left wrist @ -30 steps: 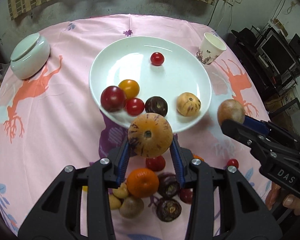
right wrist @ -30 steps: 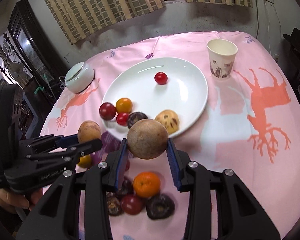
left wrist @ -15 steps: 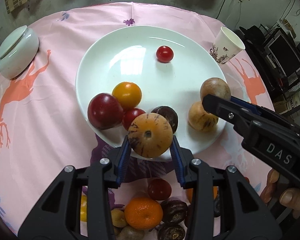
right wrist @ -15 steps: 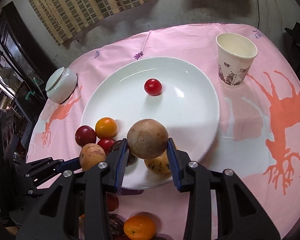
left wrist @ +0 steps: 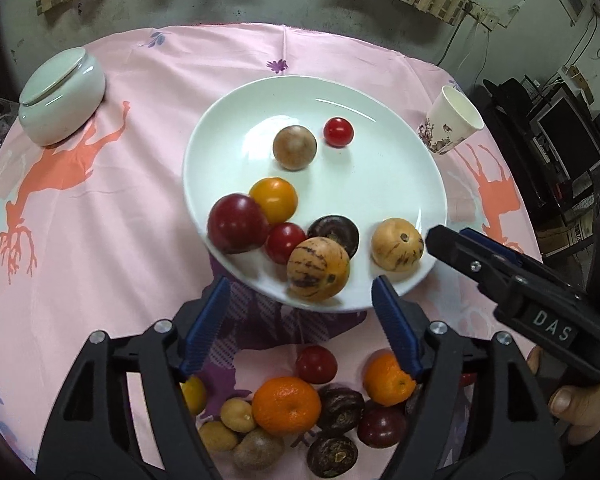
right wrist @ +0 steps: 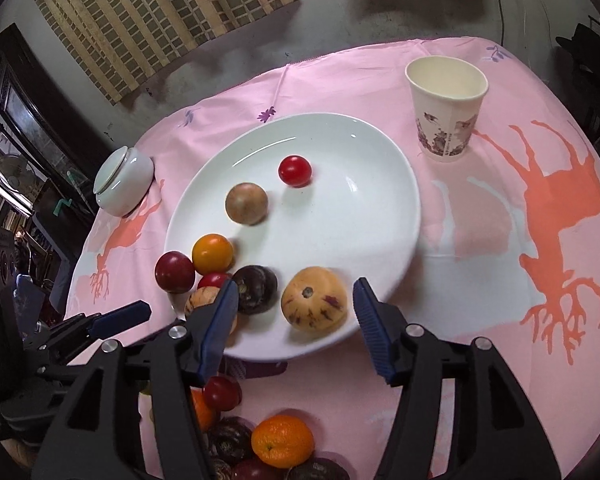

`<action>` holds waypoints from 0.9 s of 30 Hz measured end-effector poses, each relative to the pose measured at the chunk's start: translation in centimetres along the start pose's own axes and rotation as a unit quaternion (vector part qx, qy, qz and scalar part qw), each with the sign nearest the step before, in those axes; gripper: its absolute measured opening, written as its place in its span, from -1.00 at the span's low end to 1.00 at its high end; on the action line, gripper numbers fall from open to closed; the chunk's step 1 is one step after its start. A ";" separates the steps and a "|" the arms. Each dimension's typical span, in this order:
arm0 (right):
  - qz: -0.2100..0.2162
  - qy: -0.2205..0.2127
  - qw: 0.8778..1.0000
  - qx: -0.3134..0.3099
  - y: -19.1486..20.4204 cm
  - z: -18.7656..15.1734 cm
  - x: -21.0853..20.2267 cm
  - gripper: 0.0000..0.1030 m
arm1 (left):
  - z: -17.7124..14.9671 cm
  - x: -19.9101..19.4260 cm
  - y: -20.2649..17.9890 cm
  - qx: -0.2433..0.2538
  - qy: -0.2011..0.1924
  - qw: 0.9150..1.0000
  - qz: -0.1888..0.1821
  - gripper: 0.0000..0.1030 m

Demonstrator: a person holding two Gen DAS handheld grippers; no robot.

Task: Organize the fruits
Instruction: 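Withdraw both tools and move the right tool toward a red tomato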

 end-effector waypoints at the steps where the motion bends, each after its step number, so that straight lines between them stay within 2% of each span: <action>1: 0.002 -0.002 1.000 0.005 -0.4 -0.3 -0.6 0.19 | -0.5 -0.4 0.3 -0.007 -0.002 1.000 0.001 0.51; 5: 0.000 -0.003 1.000 0.024 -2.4 -1.9 -2.7 0.25 | -3.5 -1.4 1.2 -0.028 0.016 0.999 -0.002 0.52; 16: -0.032 0.027 0.999 0.029 -6.7 -9.2 -6.6 0.28 | -12.4 -3.2 2.7 -0.054 0.062 0.997 0.011 0.53; 27: -0.029 0.063 0.997 0.041 -7.1 -14.0 -7.0 0.31 | -15.9 -4.0 1.9 -0.037 0.083 0.996 0.020 0.53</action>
Point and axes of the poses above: each gripper's, at about its wrist camera, not at the fingertips, and x roughly the way its jaws point, y to its left, z to its top, the point moved 9 cm from there along x, roughly the way its jaws point, and after that the axes turned 13 degrees about x, right-handed, at the moved point
